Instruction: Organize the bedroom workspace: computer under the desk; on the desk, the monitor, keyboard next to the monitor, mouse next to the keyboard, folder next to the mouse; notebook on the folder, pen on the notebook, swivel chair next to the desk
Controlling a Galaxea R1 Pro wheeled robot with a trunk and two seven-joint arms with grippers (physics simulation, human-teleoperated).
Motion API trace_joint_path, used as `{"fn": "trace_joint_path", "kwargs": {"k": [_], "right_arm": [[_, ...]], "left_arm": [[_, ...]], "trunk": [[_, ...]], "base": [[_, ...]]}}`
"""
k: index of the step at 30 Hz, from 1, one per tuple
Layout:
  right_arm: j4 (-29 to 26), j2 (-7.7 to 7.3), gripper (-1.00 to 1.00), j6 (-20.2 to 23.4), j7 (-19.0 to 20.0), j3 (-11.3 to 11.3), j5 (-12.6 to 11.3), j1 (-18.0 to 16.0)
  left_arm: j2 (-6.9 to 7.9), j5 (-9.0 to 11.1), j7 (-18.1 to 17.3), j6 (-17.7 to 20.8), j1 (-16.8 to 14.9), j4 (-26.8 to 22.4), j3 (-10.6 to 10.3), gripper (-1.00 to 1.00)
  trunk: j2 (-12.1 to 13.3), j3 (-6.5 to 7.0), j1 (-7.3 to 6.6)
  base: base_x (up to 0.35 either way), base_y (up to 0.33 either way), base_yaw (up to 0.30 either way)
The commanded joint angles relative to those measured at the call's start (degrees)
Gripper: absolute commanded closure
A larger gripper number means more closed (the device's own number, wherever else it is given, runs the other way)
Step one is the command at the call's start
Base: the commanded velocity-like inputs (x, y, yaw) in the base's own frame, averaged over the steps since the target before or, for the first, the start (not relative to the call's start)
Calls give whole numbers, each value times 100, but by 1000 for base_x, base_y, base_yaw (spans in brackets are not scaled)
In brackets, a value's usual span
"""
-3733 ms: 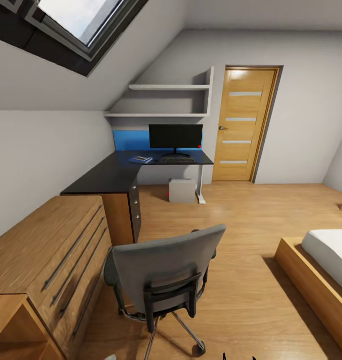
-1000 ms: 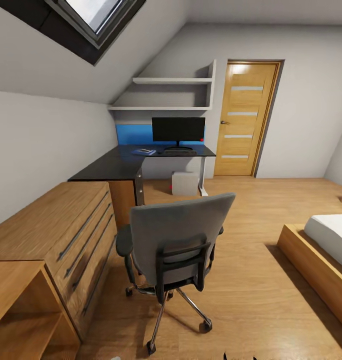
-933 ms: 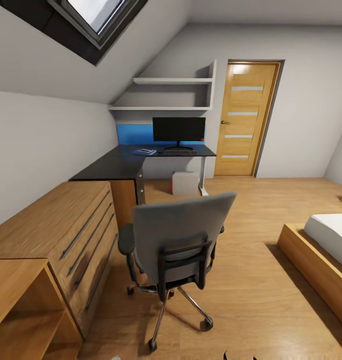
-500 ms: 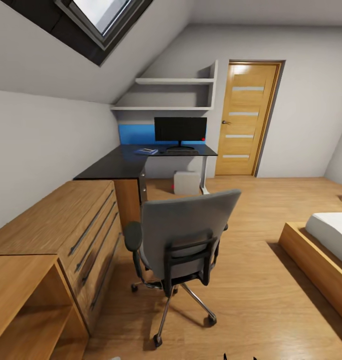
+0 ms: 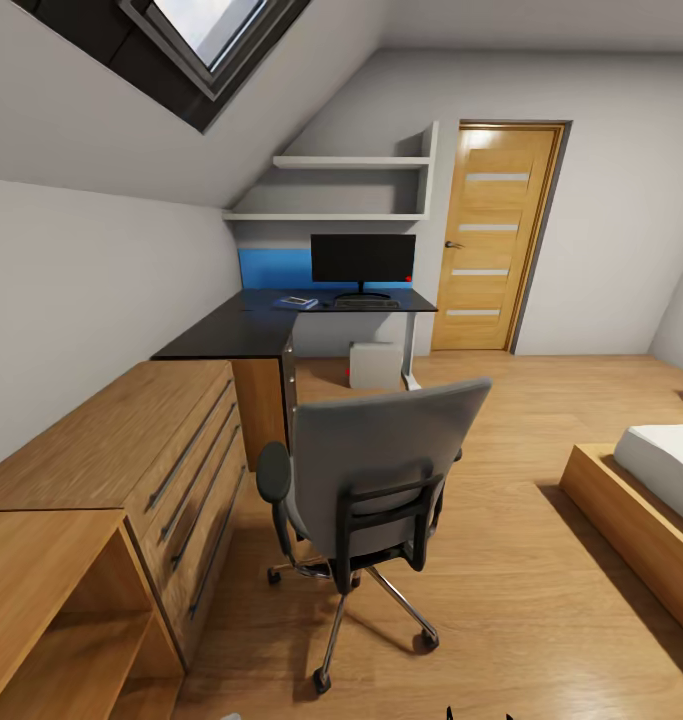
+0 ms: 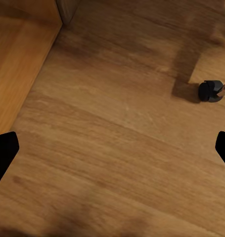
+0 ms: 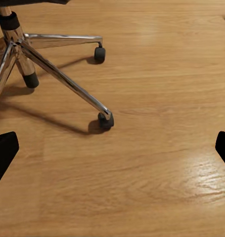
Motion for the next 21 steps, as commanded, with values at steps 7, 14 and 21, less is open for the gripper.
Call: {"fn": "trace_joint_path", "kwargs": {"k": [7, 14, 21], "right_arm": [[3, 1, -100, -21, -23, 58, -41, -2], [-7, 18, -100, -24, -23, 74, -46, -4], [-220, -10, -100, -22, -38, 28, -74, -8]], "left_arm": [[2, 22, 33, -40, -4, -9, -52, -100], [2, 32, 48, -60, -4, -9, -25, -100], [-81, 49, 108, -26, -15, -76, 25, -100]], "trunk": [[-3, -6, -1], [-3, -6, -1], [-283, -131, 153]], "base": [[0, 0, 0], [0, 0, 0], [0, 0, 0]]}}
